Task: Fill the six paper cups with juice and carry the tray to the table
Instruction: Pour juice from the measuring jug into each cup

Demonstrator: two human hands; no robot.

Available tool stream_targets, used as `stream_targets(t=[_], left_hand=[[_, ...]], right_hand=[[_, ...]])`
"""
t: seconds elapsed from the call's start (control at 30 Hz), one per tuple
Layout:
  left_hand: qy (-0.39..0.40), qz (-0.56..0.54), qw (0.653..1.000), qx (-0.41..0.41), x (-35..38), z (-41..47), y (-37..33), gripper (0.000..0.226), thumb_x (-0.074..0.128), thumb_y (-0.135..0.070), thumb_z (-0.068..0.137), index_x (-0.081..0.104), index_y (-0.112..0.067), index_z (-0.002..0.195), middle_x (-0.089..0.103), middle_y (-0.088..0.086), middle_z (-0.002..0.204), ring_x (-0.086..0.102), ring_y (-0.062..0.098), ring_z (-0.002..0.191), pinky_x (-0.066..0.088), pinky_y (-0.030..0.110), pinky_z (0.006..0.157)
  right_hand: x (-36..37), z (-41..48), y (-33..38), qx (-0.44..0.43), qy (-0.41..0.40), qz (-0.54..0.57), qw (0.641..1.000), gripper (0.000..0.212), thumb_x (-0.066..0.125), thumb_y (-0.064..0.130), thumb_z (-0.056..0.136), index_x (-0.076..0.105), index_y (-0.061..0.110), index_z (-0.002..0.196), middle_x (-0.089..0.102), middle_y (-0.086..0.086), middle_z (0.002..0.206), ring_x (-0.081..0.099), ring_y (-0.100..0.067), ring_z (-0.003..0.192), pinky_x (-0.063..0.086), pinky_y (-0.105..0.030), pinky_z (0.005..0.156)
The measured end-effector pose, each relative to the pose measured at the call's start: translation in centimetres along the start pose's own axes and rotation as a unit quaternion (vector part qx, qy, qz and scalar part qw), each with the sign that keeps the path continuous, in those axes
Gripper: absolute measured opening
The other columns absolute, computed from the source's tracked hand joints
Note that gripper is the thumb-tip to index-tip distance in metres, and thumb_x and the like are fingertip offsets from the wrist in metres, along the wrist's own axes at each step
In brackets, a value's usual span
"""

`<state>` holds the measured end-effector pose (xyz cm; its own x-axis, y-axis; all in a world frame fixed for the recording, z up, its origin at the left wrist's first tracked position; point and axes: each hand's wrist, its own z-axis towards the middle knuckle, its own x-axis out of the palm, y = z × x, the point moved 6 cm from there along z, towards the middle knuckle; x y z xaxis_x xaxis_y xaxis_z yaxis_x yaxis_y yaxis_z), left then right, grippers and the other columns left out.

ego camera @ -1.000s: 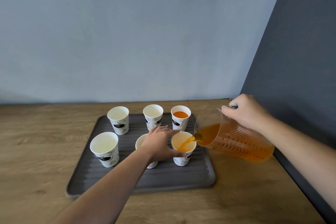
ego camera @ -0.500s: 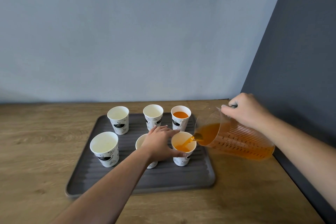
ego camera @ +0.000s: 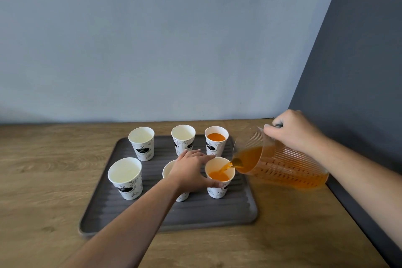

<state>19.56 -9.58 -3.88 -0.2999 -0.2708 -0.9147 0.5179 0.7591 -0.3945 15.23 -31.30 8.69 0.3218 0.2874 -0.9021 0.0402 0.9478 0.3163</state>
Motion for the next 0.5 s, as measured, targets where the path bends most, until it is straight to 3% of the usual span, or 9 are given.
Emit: stream_targets(t=[0.5], left_hand=[[-0.007, 0.001, 1.0, 0.003, 0.26, 0.17, 0.27, 0.086, 0.064, -0.069, 0.069, 0.034, -0.037, 0.143, 0.04, -0.004, 0.149, 0.017, 0.015, 0.145, 0.007, 0.042, 0.119]], right_hand=[[-0.22, -0.25, 0.25, 0.008, 0.003, 0.001, 1.0, 0.056, 0.065, 0.034, 0.08, 0.024, 0.018, 0.045, 0.021, -0.002, 0.049, 0.024, -0.02, 0.051, 0.019, -0.029, 0.052]])
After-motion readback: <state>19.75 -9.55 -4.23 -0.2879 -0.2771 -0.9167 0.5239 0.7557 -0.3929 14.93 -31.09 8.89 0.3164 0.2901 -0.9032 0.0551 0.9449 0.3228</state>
